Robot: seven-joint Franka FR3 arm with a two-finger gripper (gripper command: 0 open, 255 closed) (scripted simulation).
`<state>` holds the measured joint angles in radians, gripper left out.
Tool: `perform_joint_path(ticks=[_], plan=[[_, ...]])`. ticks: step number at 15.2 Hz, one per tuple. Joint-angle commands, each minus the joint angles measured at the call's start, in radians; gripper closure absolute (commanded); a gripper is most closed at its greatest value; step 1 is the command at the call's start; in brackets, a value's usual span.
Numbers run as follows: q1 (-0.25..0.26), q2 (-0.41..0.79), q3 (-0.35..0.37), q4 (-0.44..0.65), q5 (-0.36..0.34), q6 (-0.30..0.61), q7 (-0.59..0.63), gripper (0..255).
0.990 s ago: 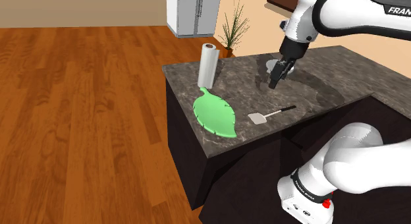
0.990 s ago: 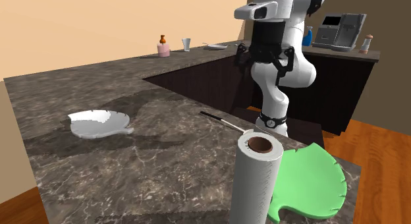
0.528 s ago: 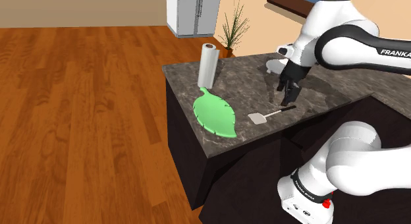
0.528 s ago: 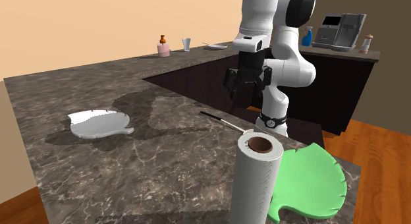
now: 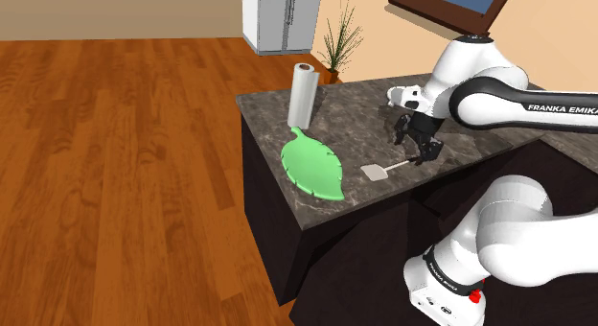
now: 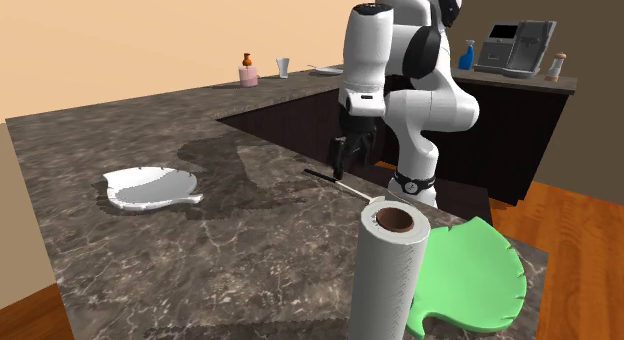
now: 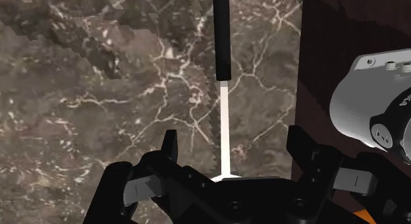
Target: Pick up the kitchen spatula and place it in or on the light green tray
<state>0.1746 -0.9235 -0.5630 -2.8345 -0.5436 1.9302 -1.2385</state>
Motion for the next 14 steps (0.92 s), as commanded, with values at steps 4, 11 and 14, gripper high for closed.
perform_joint_path(ticks=[4, 11, 14], plan=[[-0.008, 0.038, -0.047, -0.046, -0.046, 0.085, -0.010, 0], [-0.011, 0.053, -0.060, -0.059, -0.059, 0.113, -0.008, 0], [-0.011, 0.053, -0.060, -0.059, -0.059, 0.112, -0.008, 255]])
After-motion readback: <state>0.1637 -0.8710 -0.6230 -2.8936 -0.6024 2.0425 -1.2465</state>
